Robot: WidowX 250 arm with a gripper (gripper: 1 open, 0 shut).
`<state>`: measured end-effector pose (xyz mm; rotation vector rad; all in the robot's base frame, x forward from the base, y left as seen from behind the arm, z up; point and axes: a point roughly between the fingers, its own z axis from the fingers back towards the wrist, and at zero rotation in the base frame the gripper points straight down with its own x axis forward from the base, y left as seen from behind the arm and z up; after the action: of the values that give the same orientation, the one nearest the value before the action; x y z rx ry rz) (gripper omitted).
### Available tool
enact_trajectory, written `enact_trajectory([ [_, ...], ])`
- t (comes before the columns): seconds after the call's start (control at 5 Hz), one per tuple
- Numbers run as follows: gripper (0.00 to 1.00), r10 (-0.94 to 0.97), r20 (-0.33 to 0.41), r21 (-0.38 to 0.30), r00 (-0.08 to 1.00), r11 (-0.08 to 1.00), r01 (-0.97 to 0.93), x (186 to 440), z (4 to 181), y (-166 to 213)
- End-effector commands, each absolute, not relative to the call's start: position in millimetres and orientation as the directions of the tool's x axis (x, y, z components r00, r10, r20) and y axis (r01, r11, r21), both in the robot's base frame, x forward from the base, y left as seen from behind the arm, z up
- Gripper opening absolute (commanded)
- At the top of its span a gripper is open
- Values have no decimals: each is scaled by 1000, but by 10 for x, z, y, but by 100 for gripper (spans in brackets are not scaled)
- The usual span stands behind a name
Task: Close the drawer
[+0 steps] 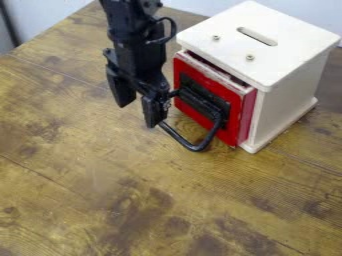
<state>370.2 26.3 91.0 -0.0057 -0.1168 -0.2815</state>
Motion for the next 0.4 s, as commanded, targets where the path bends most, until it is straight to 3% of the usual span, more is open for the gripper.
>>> enact_trajectory([
  [0.0, 100, -270, 190, 29, 944, 963, 270, 3689, 1178, 358],
  [0.2, 100, -292, 182, 30, 939, 956, 291, 3732, 1172, 397],
])
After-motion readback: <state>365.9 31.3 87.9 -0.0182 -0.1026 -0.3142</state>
